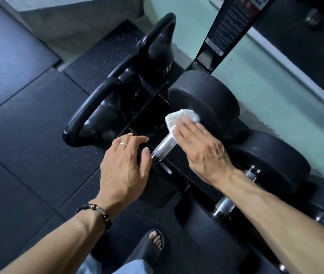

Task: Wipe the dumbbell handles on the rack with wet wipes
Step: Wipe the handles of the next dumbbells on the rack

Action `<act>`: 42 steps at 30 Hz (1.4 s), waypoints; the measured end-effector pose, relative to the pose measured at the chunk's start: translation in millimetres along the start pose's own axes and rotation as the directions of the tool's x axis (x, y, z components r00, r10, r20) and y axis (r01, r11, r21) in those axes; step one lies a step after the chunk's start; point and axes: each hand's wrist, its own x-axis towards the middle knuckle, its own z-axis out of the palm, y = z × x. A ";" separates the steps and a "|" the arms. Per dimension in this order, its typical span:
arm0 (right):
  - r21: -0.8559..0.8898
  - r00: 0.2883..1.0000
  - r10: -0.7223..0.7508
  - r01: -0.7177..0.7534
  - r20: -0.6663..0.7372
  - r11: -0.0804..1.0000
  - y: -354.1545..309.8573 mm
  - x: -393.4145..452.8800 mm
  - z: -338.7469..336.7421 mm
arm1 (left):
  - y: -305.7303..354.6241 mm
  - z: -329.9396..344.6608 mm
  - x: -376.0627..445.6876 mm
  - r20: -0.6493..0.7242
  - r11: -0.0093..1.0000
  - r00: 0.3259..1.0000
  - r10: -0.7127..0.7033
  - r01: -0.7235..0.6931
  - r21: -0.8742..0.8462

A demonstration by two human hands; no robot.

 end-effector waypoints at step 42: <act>0.035 0.927 -0.307 0.307 0.217 0.951 -1.2 10.9 -9.9 | -2.6 5.3 -0.6 -0.076 0.999 0.996 -0.036 0.036 -0.001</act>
